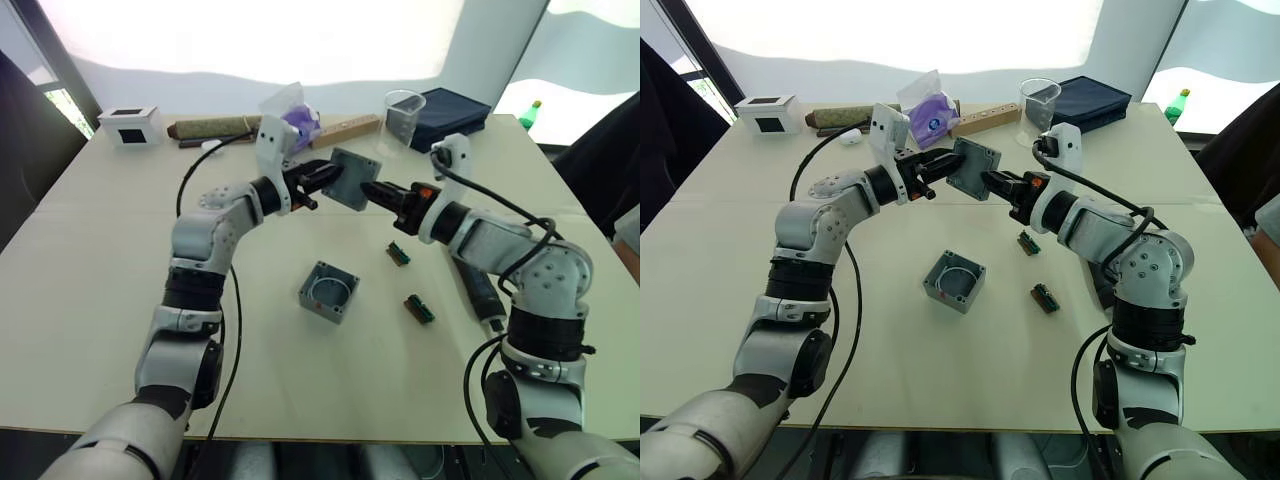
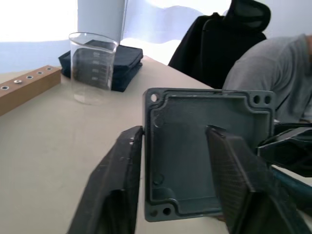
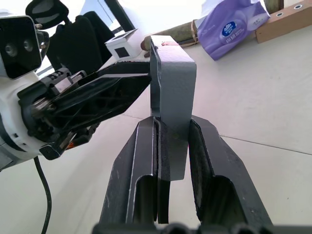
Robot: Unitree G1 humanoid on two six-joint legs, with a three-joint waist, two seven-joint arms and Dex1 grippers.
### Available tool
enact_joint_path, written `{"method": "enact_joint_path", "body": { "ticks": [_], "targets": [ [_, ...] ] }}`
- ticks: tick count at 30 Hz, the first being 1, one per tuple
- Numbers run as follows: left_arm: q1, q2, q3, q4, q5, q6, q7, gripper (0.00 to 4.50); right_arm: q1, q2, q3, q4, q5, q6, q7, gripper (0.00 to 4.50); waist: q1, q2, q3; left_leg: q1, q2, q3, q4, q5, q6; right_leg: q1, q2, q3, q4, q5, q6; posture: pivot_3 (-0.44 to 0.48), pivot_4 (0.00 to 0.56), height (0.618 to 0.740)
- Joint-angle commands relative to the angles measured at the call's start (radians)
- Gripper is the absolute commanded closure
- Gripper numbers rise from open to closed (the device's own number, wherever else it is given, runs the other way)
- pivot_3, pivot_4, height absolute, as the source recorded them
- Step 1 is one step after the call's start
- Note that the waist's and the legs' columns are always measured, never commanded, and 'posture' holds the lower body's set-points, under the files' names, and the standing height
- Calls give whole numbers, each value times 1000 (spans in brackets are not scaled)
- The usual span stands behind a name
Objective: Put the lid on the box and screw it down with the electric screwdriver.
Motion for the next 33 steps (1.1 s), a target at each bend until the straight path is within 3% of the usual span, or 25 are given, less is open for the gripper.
{"method": "enact_joint_path", "body": {
  "ticks": [1, 2, 3, 6, 10, 15, 20, 26, 33],
  "targets": [
    [-27, 57, -3, -39, -11, -34, -67, 984, -6, -2, -10, -28, -10, -34, 16, 4155, -3, 0, 0, 0, 0, 0, -1, 0, 0, 0, 0, 0, 0, 0, 0, 0, 150, 740],
    [-37, 68, 5, -33, -16, -29, -74, 438, -5, -7, -9, -31, -16, -37, 20, 4155, -6, 0, 0, 0, 0, 0, -1, 0, -1, 0, 0, 0, -1, 0, 0, 0, 150, 740],
    [-60, 110, 29, -17, -43, 6, -109, 209, 18, -52, 23, -66, -90, -95, 54, 4155, -10, 0, 0, 0, 0, 0, -1, 1, -1, 0, 0, 0, -1, 0, 0, 0, 150, 740],
    [-101, 196, 76, 17, -112, 101, -176, 209, 124, -222, 156, -187, -347, -311, 187, 4155, -17, 0, 1, -1, 0, 0, -3, 1, -3, -1, 0, 0, -3, 0, 0, 0, 150, 740],
    [-97, 196, 112, 43, -143, 144, -143, 209, 239, -341, 245, -252, -542, -500, 282, 4155, -21, 0, 1, -1, 0, 0, -4, 1, -2, 1, -1, 0, -7, 0, 0, 0, 150, 740],
    [-35, 215, 78, 31, -151, 210, -177, 2385, 474, -539, 401, -261, -1092, -1111, 305, 4155, -23, 0, 1, -1, 0, -1, -4, 1, -2, 1, 0, -1, -7, 0, 0, 0, 150, 740],
    [-24, 219, 29, 50, -127, 179, -205, 4375, 462, -558, 512, -110, -1462, -1524, 209, 4155, -26, -2, 2, 0, 0, 0, -2, 2, -3, 2, 0, 0, -6, 0, 0, 0, 150, 740],
    [29, 255, -60, -49, -124, 201, -287, 4375, 444, -487, 540, 38, -1674, -1743, 57, 4155, -20, -3, 3, 1, 0, 0, -2, 2, -4, 3, -1, 0, -6, 0, 0, 0, 150, 740],
    [84, 289, -146, -105, -84, 156, -346, 4375, 407, -411, 565, 108, -1789, -1793, 49, 4155, -21, -3, 3, 2, 0, 0, -2, 3, -6, 3, -1, 0, -3, 0, 0, 0, 150, 740]
  ]
}}
